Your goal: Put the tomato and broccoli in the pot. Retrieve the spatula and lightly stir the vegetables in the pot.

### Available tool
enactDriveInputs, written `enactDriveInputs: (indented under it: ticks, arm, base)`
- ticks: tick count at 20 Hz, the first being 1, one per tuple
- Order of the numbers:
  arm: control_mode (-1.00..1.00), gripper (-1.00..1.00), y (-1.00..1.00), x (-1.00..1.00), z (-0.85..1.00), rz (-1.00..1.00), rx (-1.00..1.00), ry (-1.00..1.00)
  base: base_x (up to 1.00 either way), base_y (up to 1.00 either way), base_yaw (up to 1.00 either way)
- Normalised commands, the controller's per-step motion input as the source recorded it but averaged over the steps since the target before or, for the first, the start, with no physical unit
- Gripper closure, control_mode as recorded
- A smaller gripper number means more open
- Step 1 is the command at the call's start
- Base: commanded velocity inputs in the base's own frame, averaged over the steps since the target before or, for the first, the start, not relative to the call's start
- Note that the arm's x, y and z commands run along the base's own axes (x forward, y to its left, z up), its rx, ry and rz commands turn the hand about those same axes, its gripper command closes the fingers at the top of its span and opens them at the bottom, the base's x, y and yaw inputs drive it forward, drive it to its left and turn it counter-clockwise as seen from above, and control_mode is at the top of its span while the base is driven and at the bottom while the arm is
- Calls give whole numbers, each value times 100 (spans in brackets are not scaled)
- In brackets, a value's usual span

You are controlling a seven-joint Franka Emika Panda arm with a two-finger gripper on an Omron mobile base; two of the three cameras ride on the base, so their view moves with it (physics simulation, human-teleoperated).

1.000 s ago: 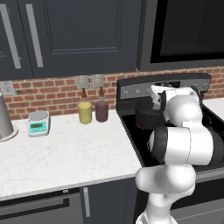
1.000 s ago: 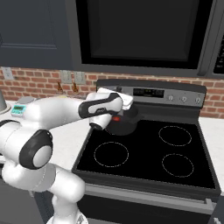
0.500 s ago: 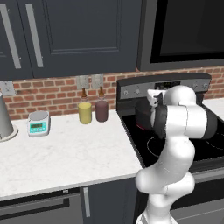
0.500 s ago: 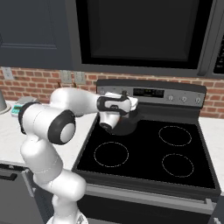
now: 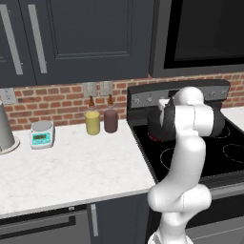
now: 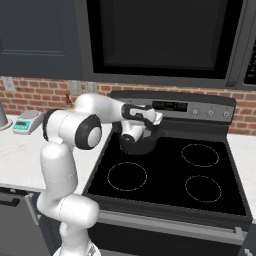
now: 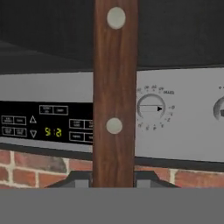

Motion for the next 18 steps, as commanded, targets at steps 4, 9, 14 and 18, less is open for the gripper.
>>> enactDriveInputs:
  ticks: [4, 9, 14, 18]
  arm:
    - [-100, 100, 1, 65, -34, -5, 4, 11]
    - [-100, 100, 10, 21, -22, -2, 4, 3]
    - [-100, 100, 8, -3, -9, 0, 14, 0]
    - [-100, 100, 0, 16, -53, 0, 3, -4]
  base:
    - [0, 0, 0]
    - [0, 0, 0]
    - [0, 0, 0]
    - [0, 0, 0]
